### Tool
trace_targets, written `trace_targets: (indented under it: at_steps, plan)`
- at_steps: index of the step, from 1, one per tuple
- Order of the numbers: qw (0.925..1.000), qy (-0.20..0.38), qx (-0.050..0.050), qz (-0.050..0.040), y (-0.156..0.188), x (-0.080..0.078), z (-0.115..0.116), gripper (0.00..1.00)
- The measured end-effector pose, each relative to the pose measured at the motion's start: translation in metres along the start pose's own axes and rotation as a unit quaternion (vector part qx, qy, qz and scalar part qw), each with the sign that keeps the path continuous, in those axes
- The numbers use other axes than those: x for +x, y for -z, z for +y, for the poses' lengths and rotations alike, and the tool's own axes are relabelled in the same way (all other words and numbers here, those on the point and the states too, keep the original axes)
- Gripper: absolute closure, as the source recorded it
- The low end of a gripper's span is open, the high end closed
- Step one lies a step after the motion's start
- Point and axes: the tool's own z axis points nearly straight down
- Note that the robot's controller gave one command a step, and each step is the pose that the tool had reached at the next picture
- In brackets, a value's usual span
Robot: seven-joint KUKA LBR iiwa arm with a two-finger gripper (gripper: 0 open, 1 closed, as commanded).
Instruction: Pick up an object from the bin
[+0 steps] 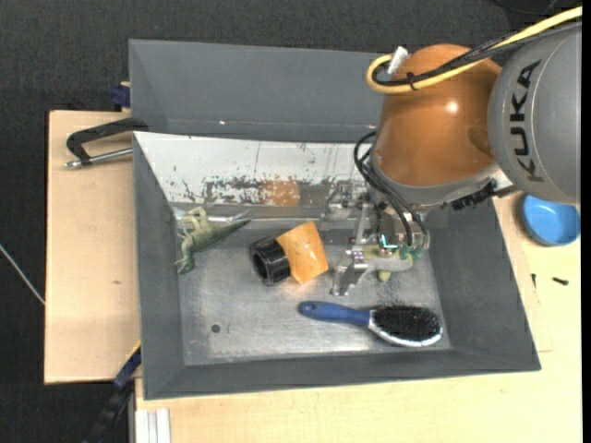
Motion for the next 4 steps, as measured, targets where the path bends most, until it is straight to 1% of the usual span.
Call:
trace_targets:
  at_steps: [1, 2, 3, 4]
  plan:
    - [0.9981, 0.061, 0.000, -0.0072, -0.130, 0.020, -0.037, 0.00]
    - [0.9981, 0.061, -0.001, -0.0068, -0.132, 0.020, -0.036, 1.00]
    - [0.9897, 0.143, 0.001, -0.0099, 0.010, 0.007, -0.050, 1.00]
    - [0.9817, 0.190, 0.002, -0.0122, -0.137, 0.000, -0.048, 1.00]
